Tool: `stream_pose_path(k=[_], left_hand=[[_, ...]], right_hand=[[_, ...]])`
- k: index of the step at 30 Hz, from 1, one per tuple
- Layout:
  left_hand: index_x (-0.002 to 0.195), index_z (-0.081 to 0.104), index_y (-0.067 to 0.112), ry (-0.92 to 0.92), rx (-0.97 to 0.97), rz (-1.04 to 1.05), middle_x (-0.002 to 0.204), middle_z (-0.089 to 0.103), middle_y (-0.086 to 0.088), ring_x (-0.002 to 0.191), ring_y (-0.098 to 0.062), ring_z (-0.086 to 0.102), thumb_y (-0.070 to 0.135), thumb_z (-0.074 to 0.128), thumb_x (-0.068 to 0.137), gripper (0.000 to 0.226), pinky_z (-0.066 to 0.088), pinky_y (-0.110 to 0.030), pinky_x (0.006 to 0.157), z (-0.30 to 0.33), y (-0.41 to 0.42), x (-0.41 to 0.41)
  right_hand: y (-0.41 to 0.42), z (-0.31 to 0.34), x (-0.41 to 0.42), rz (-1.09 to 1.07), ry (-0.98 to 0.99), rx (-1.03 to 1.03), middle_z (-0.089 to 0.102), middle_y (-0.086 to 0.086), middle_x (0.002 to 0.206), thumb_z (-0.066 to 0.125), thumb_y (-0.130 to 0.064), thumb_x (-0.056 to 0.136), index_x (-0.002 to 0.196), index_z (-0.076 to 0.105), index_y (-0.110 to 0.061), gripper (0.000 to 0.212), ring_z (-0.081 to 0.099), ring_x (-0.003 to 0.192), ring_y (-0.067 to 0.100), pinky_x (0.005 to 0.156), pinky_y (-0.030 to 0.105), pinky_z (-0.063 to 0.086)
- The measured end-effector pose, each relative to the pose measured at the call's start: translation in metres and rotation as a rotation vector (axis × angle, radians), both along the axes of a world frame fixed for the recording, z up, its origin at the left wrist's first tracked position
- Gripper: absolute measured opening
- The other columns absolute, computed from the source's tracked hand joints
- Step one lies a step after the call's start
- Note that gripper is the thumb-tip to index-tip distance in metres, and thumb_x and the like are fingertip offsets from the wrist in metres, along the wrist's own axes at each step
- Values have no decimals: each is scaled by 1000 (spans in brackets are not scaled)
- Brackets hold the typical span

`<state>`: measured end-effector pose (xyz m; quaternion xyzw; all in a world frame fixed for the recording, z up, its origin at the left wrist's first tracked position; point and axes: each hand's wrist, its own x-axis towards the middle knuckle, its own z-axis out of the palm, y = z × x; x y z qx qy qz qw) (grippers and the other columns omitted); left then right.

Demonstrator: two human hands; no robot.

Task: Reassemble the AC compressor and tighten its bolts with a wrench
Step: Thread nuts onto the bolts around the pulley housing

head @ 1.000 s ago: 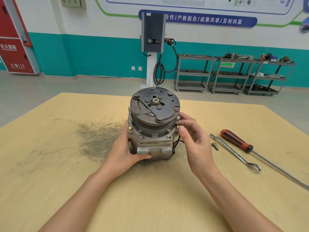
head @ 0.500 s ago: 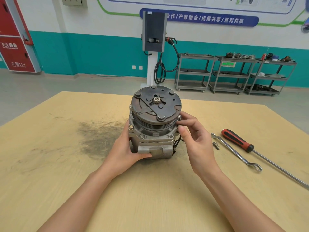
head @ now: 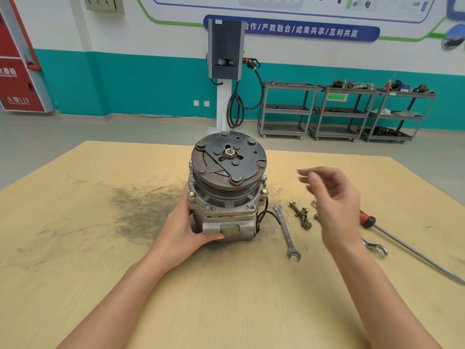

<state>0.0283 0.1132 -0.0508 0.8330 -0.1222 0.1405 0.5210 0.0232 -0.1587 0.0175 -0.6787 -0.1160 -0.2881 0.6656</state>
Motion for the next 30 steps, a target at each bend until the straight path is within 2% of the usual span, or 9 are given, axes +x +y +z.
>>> stream_pose_path(k=[2, 5, 9, 14, 21, 24, 26, 28, 30], left_hand=[[134, 35, 29, -1, 6, 4, 109, 48, 55, 103, 32, 44, 64, 79, 46, 104, 35, 7, 76, -1, 0, 1], [129, 35, 28, -5, 14, 10, 106, 48, 57, 101, 33, 44, 57, 83, 49, 97, 35, 7, 74, -3, 1, 2], [135, 36, 26, -10, 18, 12, 109, 51, 52, 103, 30, 46, 42, 90, 55, 98, 36, 6, 76, -6, 2, 5], [139, 36, 22, -11, 19, 11, 110, 54, 49, 105, 25, 50, 38, 91, 56, 101, 38, 4, 78, -9, 4, 7], [140, 37, 21, -7, 36, 16, 109, 54, 49, 104, 26, 49, 32, 92, 58, 99, 38, 5, 78, -10, 4, 8], [139, 37, 20, -9, 40, 21, 108, 52, 52, 102, 30, 47, 30, 92, 59, 98, 37, 6, 77, -11, 4, 8], [139, 37, 19, -8, 39, 22, 106, 50, 54, 102, 32, 45, 33, 92, 58, 98, 36, 7, 76, -11, 4, 8], [138, 38, 19, -10, 36, 23, 106, 48, 56, 101, 33, 44, 36, 91, 58, 98, 35, 8, 76, -10, 4, 7], [137, 39, 21, -20, 35, 21, 107, 47, 56, 103, 33, 43, 43, 90, 57, 98, 34, 8, 76, -8, 2, 7]], right_hand=[[-21, -3, 4, -177, 99, -81, 72, -1, 85, 61, -13, 94, 88, 65, -22, 12, 66, 79, 13, 71, 22, 52], [-44, -15, 13, -292, 330, -474, 68, -5, 78, 64, -17, 91, 86, 67, -24, 9, 61, 72, 5, 57, 13, 42], [-53, -30, 21, -338, 582, -901, 64, -2, 86, 62, -21, 92, 111, 66, -20, 19, 56, 85, 21, 70, 31, 41], [-56, -38, 25, -460, 636, -1052, 67, 11, 108, 55, -19, 96, 125, 63, -16, 29, 59, 101, 35, 77, 39, 49], [-48, -55, 33, -591, 577, -1233, 65, 8, 101, 57, -32, 96, 106, 68, -11, 25, 61, 97, 33, 76, 37, 39], [-49, -60, 38, -620, 562, -1222, 65, 7, 102, 59, -27, 95, 103, 69, -13, 19, 59, 97, 32, 77, 36, 32], [-47, -56, 38, -632, 492, -1115, 67, 6, 98, 61, -26, 94, 101, 68, -12, 16, 60, 95, 31, 83, 38, 36], [-41, -44, 32, -567, 282, -834, 68, 5, 88, 65, -23, 92, 97, 66, -13, 11, 62, 85, 23, 87, 40, 43], [-28, -23, 18, -398, 10, -506, 67, -1, 83, 67, -18, 90, 94, 64, -18, 6, 59, 76, 9, 80, 24, 46]])
